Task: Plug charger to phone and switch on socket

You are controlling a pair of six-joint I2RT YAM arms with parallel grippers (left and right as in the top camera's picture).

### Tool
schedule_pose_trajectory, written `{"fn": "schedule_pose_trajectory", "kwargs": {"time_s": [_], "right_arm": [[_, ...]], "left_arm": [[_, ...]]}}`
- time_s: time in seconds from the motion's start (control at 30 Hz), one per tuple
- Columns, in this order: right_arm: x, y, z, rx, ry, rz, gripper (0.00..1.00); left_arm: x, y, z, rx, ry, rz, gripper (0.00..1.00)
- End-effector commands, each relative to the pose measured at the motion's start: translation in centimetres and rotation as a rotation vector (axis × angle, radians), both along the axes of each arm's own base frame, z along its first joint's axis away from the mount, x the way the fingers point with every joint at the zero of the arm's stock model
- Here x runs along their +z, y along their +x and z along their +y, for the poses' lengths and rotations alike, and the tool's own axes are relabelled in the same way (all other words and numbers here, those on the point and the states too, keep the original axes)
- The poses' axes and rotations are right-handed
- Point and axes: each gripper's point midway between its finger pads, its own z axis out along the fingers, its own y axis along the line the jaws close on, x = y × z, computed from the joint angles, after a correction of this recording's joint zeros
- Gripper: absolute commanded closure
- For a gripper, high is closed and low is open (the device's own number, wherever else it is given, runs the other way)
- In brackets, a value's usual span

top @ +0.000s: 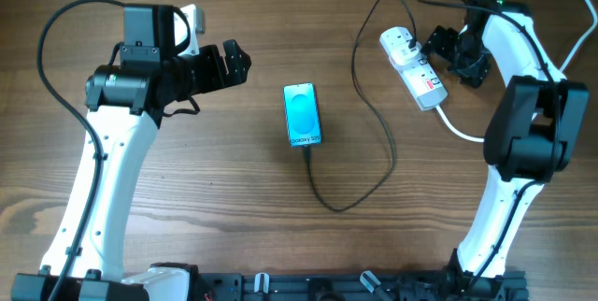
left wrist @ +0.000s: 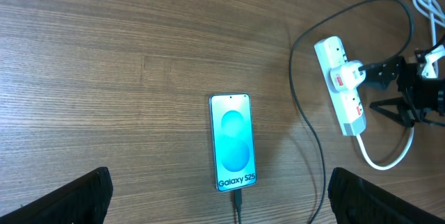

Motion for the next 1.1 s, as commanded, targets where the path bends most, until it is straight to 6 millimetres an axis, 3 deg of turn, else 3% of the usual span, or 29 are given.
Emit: {"fn": "schedule_pose_trajectory", "kwargs": {"time_s": [0.0,0.17,0.23,0.3,1.07], "right_arm": [[-1.9,-1.8,2.0,0.03,0.065,0.067,0.0],[-1.4,-1.5,1.6,0.05,0.045,0.058,0.01],[0.0,-0.9,0.3,0.041,-0.025,0.049,0.0],[0.9,-0.5,0.3,0.042,-0.025,0.037,0.0],[-0.5,-1.1,1.6,0.053,0.042,0.051,0.0]], "left_arm": [[-0.1,0.0,0.0,-0.009,0.011,-0.004,0.0],[-0.1,0.0,0.0,-0.009,0.011,-0.004,0.0],[-0.1,0.0,0.0,-0.009,0.011,-0.004,0.0],[-0.1,0.0,0.0,-0.009,0.011,-0.004,0.0],[-0.1,0.0,0.0,-0.009,0.011,-0.004,0.0]]}}
